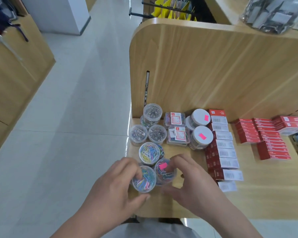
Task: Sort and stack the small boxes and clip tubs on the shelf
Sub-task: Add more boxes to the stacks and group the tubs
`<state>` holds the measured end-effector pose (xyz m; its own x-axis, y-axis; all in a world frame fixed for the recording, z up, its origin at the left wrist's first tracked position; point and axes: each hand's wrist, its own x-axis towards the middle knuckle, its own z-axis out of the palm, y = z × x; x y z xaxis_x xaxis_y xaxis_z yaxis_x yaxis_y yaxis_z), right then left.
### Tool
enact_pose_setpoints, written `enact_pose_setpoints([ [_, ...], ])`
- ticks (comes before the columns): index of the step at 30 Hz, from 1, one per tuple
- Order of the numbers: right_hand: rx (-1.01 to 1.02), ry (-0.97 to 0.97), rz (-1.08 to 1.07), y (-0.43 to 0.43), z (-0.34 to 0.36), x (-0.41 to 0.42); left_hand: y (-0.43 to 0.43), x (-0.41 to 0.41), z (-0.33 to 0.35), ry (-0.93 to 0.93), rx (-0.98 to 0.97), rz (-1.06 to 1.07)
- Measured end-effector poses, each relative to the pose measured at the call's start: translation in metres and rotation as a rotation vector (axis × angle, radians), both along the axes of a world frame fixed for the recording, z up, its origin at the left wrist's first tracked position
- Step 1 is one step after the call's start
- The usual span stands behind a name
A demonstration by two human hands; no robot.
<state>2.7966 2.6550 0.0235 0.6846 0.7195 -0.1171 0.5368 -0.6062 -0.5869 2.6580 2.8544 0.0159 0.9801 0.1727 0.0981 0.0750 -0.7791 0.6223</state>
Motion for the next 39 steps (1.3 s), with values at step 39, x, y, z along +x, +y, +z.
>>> enact_pose_setpoints([
  [39, -0.004, -0.297, -0.001, -0.070, -0.042, -0.040, -0.136, -0.026, -0.050, 0.051, -0.418, 0.367],
])
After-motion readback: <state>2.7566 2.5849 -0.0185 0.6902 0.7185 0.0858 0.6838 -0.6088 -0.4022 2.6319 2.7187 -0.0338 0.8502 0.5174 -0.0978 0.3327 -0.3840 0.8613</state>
